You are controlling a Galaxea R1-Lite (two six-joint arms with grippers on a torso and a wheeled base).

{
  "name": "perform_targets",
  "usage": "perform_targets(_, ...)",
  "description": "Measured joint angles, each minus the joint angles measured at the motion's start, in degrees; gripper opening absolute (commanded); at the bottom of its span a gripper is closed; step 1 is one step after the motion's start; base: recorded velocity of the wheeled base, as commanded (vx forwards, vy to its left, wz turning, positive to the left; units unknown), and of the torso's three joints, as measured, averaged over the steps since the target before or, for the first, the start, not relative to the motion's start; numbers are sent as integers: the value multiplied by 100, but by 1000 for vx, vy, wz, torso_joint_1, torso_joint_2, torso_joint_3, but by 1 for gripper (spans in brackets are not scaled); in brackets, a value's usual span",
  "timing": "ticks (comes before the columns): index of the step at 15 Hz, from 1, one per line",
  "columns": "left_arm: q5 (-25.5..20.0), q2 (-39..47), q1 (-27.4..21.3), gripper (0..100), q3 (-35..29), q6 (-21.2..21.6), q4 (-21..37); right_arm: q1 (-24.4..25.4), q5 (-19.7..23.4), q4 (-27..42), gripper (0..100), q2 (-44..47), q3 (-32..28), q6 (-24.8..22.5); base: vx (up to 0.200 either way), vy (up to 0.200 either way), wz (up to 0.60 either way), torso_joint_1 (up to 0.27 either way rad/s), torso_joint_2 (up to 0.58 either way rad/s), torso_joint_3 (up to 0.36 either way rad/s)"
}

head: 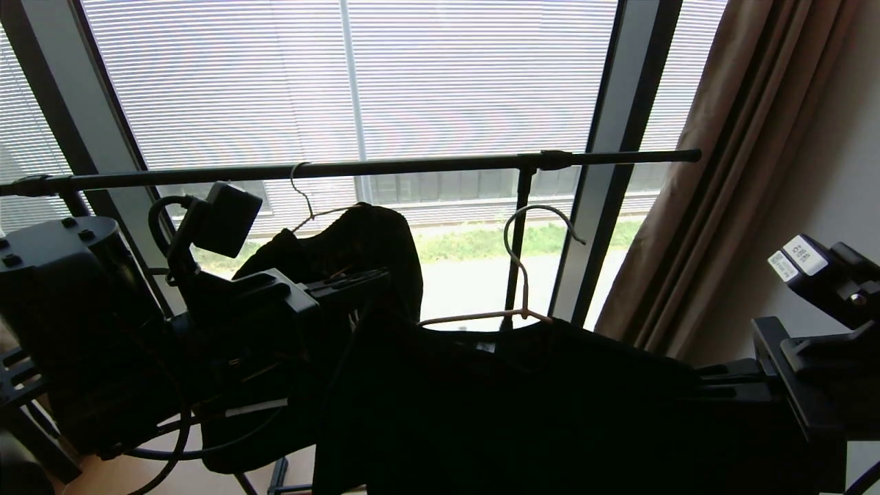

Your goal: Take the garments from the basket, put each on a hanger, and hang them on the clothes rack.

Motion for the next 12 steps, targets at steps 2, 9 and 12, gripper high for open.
perform_targets(2,2,48,0,0,-76,35,10,-1,358,-94,0,54,88,-2,0,0,0,0,0,0)
perform_targets(9,2,133,35,0,-124,46,18,-797,594,-419,0,-1,254,-38,0,0,0,0,0,0)
perform_targets(12,2,207,16,0,-243,54,22,-764,597,-389,0,-73,339,-38,0,0,0,0,0,0)
